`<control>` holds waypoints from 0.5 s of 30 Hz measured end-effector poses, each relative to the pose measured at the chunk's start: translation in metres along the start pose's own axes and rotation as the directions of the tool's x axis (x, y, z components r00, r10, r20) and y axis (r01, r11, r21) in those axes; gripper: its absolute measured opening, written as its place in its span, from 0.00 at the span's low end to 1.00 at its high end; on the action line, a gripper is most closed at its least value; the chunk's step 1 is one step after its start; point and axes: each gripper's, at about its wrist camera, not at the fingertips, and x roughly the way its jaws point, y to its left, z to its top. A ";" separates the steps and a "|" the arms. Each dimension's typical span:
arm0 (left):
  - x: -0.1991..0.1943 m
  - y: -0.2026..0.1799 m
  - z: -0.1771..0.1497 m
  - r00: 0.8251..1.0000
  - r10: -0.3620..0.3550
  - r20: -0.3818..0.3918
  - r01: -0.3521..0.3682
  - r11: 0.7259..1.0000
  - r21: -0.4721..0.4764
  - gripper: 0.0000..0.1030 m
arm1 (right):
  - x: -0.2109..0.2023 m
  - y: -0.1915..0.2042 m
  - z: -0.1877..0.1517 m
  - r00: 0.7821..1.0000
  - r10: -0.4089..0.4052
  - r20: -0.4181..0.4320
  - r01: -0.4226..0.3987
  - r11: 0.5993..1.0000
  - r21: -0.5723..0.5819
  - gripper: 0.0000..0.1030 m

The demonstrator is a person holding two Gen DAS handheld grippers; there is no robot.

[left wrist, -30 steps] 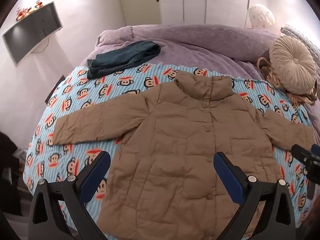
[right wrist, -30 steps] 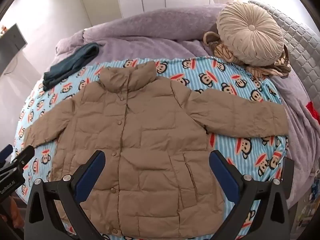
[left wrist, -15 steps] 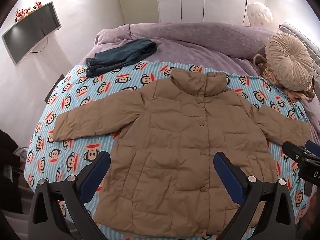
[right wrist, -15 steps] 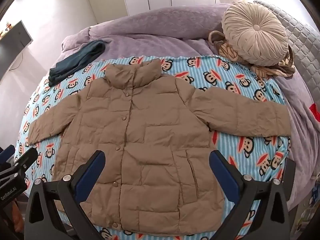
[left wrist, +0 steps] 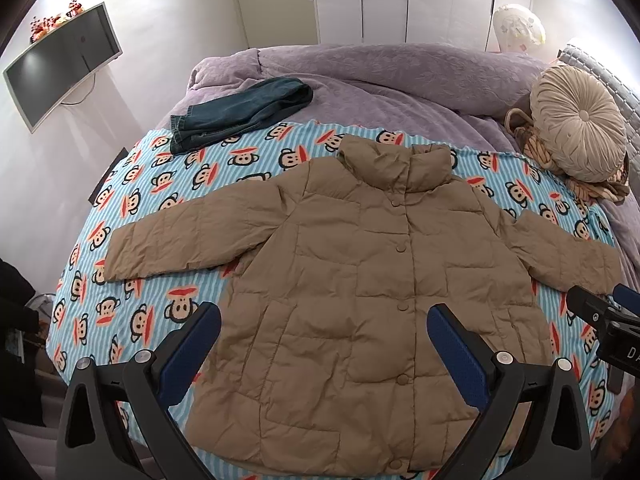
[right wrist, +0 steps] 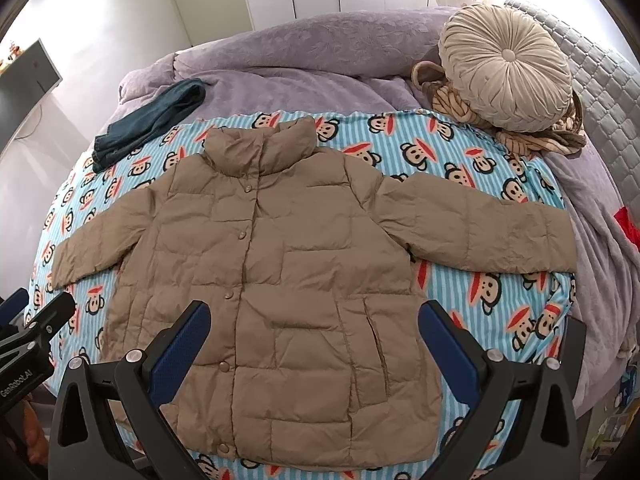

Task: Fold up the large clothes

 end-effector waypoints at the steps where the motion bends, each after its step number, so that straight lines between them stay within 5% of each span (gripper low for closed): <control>1: 0.000 0.001 0.000 1.000 -0.001 0.000 0.001 1.000 -0.001 1.00 | 0.000 -0.001 0.000 1.000 0.000 0.002 0.000 1.000 -0.001 1.00; 15: 0.000 0.001 0.000 1.000 -0.006 -0.003 0.006 1.000 -0.007 1.00 | -0.003 -0.005 0.000 1.000 -0.004 0.003 0.004 1.000 0.000 1.00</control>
